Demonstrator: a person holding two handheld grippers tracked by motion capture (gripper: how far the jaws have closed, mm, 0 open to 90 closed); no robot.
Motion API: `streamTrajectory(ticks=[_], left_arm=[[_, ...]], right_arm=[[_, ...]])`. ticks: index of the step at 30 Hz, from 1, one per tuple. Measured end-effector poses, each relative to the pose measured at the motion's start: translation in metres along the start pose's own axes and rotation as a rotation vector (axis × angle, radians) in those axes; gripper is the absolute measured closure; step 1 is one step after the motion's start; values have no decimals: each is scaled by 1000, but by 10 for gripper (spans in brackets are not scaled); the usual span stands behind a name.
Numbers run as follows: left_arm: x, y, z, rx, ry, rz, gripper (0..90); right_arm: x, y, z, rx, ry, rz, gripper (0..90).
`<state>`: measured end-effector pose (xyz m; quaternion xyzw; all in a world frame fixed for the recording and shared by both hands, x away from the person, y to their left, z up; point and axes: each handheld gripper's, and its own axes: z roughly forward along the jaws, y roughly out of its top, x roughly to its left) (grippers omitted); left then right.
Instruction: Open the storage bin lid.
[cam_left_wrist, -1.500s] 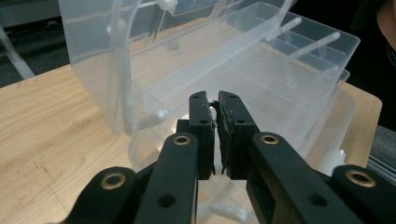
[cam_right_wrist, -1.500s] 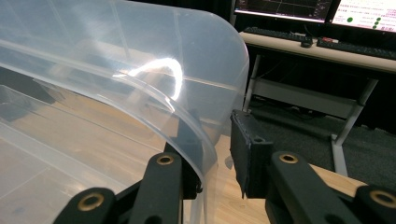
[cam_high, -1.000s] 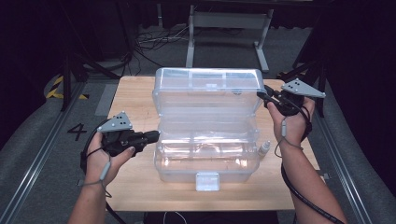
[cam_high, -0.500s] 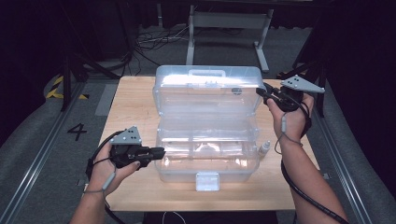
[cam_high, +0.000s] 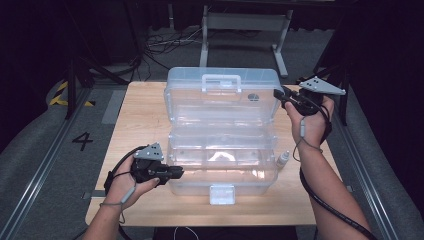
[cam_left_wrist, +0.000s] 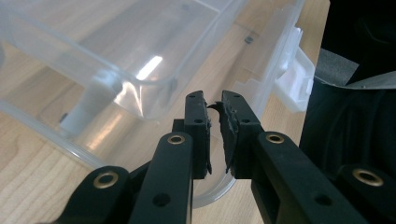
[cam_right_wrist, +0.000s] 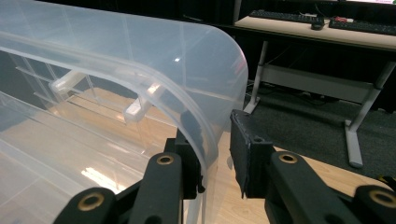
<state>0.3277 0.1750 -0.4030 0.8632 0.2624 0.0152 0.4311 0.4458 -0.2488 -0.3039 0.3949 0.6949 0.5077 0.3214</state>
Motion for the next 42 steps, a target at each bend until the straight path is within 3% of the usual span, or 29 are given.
streamTrajectory(ticks=[4,7,9,42], left_arm=[[1,-2,3,9,0,-7,812],[1,-4,5,17,0,-7,812],[1,-4,5,21,5,-7,812],[6,-7,11,42,34,-14,798]], right_arm=[[-1,1,2,-13,-12,-8,797],[-2,3,2,-13,-38,-55,850],[-4,4,6,-15,-40,-56,856],[-22,2,46,-23,-41,48,863]])
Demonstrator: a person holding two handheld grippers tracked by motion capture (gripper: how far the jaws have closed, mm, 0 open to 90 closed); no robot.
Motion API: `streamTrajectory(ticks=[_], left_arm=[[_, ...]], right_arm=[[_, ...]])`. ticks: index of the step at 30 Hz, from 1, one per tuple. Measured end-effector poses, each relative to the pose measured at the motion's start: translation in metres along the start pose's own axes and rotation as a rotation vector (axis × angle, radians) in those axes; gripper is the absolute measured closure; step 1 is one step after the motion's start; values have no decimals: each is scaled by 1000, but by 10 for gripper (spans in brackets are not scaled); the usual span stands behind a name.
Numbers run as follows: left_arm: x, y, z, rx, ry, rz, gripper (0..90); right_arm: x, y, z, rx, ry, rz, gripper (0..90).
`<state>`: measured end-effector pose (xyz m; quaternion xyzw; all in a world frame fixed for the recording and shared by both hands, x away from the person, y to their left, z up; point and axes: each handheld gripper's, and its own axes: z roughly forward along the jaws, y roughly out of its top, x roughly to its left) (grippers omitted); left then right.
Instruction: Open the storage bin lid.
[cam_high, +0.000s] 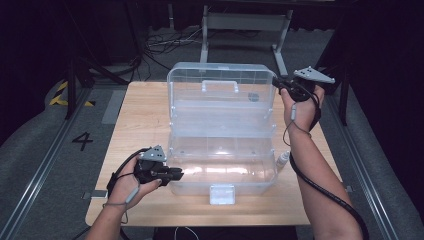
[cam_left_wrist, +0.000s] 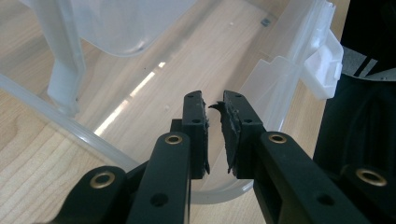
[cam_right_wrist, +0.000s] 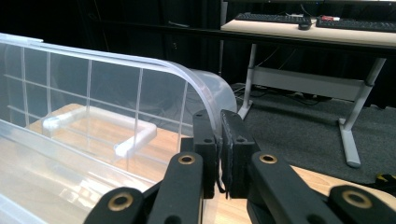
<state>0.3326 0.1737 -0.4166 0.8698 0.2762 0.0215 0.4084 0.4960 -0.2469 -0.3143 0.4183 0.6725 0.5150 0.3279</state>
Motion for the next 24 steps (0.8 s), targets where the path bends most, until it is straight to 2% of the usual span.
streamTrajectory(ticks=[17,24], left_arm=[[0,-2,-5,-23,-4,10,790],[-3,-3,-5,-30,-15,12,752]], right_arm=[[-10,-6,27,15,-6,30,859],[-12,-8,35,25,-9,31,857]])
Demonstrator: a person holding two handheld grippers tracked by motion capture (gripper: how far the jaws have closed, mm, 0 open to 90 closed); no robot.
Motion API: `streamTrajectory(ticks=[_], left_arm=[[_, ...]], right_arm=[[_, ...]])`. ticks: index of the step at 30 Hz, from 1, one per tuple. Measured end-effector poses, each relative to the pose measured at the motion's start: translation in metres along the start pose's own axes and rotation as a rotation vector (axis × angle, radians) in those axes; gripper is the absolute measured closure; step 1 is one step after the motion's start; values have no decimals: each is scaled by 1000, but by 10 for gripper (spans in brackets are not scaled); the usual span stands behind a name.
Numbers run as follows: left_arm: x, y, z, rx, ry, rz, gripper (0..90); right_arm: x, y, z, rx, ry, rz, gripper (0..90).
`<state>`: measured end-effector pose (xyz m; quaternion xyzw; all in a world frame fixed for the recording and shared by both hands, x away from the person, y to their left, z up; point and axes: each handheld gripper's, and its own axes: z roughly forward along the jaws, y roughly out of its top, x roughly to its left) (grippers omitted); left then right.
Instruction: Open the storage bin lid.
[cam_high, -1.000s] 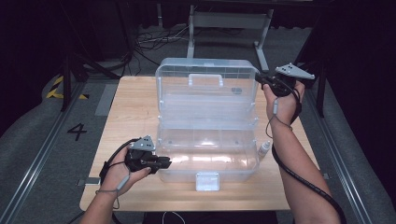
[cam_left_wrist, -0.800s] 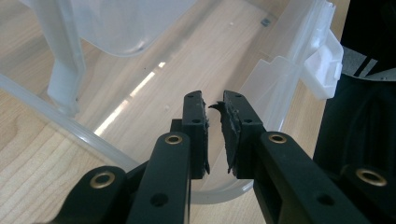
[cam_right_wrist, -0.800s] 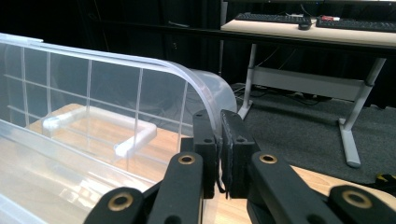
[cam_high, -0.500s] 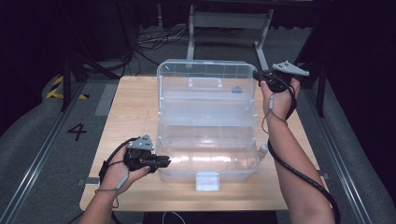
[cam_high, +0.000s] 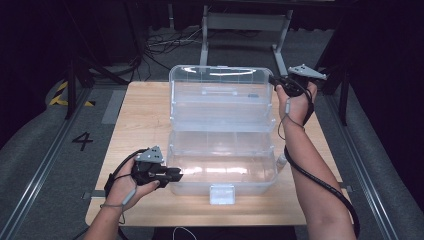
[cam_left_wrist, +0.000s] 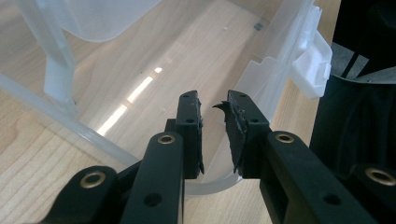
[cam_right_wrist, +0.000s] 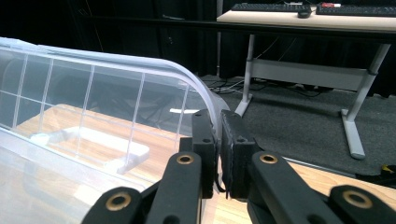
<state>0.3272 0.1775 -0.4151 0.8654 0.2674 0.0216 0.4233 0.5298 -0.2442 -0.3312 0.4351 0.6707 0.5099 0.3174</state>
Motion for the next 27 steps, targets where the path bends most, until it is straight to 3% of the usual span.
streamTrajectory(ticks=[5,13,27], left_arm=[[-1,0,-1,-6,7,1,750],[-1,-3,-10,-61,12,-11,730],[-2,-6,-16,-71,22,-23,733]], right_arm=[[-2,-1,5,8,-2,4,855],[-6,-1,17,53,2,8,853],[-14,-8,35,86,10,47,850]])
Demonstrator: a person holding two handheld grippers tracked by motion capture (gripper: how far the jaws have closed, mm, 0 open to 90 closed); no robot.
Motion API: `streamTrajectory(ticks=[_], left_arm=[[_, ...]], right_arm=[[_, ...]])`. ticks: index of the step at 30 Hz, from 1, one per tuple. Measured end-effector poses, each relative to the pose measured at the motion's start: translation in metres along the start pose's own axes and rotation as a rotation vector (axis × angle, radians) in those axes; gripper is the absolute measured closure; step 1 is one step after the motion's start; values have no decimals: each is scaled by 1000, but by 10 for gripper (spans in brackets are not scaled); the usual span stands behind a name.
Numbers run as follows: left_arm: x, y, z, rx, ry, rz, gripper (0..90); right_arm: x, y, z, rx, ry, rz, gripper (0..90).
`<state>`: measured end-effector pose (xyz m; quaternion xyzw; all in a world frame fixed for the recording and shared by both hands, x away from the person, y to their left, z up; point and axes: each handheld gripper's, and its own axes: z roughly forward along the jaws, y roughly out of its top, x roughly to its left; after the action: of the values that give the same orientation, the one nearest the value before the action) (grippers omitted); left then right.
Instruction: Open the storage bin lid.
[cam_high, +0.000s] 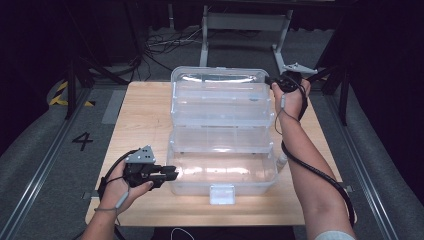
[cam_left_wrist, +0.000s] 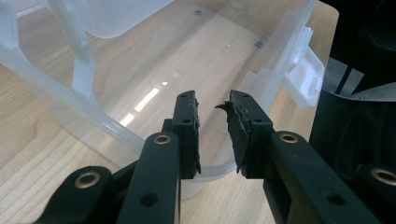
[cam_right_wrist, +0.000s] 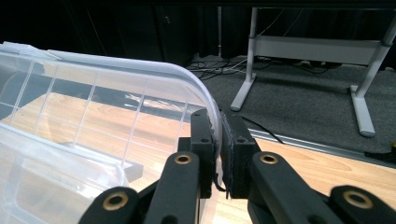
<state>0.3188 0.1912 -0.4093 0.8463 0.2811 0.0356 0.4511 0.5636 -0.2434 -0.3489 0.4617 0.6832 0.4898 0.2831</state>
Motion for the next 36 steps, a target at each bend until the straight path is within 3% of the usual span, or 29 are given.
streamTrajectory(ticks=[36], left_arm=[[5,-2,-6,-18,16,-18,739]], right_arm=[[-15,-14,33,98,24,60,838]])
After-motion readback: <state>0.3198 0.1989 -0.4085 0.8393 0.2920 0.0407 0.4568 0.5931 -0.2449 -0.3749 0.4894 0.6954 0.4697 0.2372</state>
